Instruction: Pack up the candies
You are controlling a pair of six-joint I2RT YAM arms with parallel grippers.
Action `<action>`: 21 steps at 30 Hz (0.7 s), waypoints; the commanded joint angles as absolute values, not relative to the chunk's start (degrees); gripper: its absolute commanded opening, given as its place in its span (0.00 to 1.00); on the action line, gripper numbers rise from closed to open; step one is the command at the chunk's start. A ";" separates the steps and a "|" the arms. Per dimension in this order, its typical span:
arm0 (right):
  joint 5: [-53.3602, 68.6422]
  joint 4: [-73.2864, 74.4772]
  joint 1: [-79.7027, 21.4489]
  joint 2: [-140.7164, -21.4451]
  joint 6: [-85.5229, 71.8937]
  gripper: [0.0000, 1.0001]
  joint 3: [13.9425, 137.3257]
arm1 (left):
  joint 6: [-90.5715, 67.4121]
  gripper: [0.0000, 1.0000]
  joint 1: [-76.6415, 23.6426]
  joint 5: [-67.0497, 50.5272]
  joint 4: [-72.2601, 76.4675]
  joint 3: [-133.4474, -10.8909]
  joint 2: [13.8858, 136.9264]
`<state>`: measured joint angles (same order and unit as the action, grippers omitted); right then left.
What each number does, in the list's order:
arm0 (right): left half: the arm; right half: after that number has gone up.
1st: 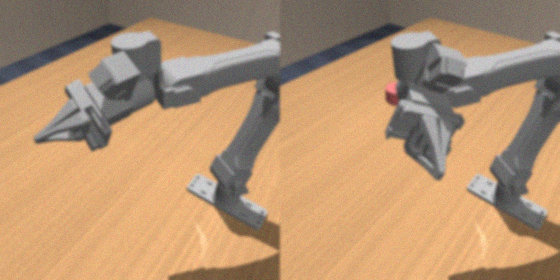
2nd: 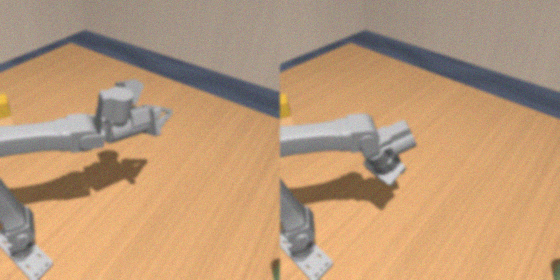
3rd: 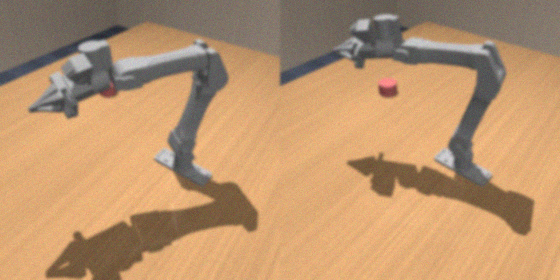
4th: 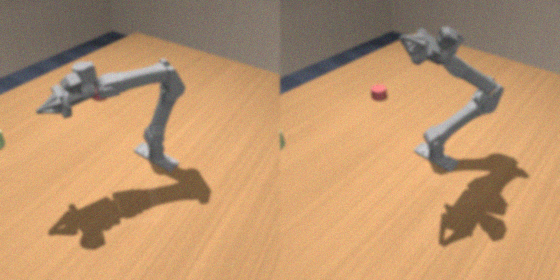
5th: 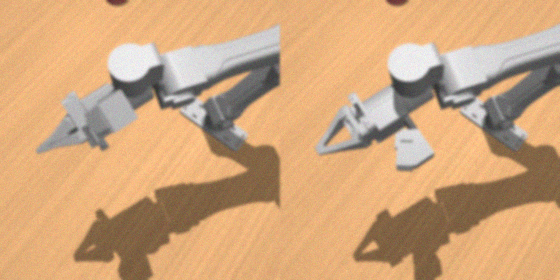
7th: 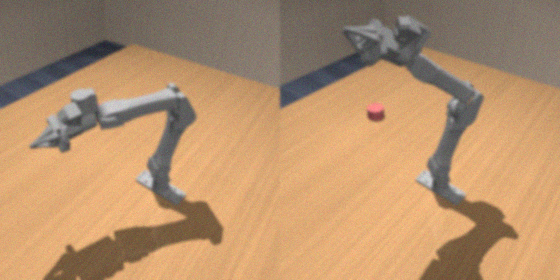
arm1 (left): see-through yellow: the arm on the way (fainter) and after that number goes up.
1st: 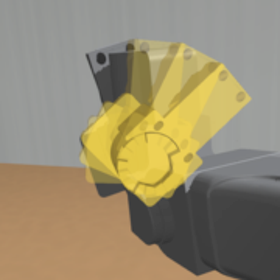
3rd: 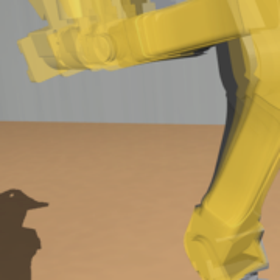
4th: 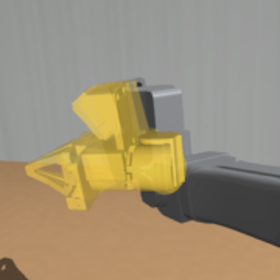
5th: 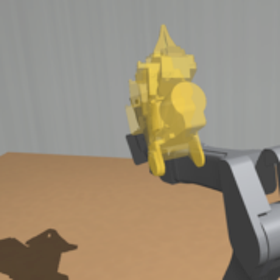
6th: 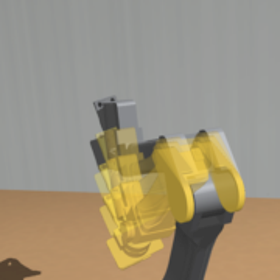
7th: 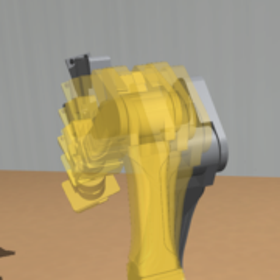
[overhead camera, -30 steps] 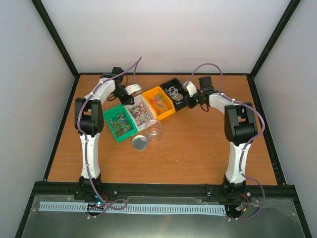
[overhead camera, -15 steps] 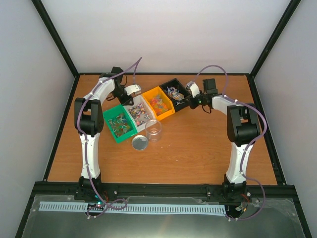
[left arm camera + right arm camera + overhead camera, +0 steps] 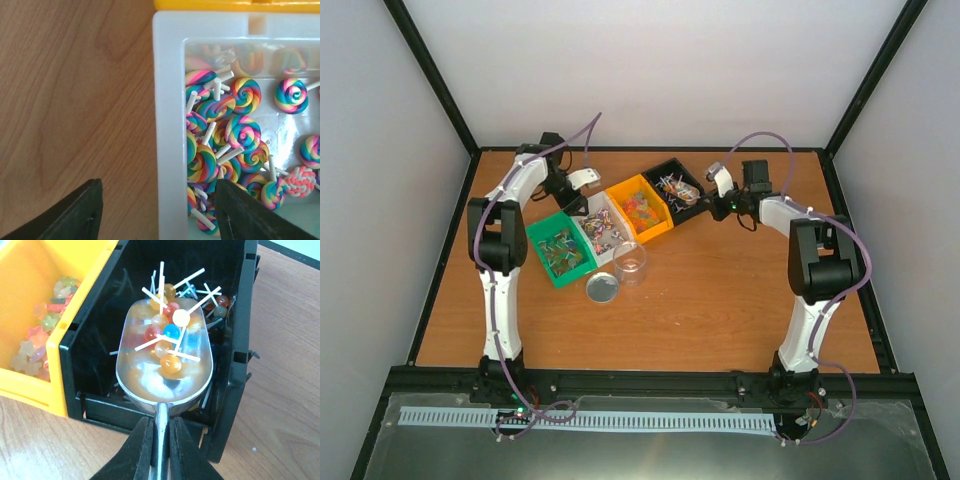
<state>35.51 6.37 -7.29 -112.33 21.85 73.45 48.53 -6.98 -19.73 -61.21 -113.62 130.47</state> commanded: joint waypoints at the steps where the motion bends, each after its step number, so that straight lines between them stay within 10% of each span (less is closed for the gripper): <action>1: 37.36 4.32 -6.64 -109.19 24.27 0.03 71.54 | 48.21 0.70 -6.37 -20.96 -63.13 -116.68 129.96; 6: 38.15 3.56 -6.12 -108.20 24.88 0.03 69.82 | 46.57 0.99 -6.13 -21.35 -62.78 -117.35 129.33; 21: 42.06 0.97 -4.15 -102.84 25.11 0.03 64.81 | 38.19 1.00 -4.75 -19.79 -60.82 -118.65 124.30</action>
<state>39.51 4.21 -4.89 -106.67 24.97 65.95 42.00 -5.37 -20.14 -61.76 -116.64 129.38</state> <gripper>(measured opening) 0.061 0.999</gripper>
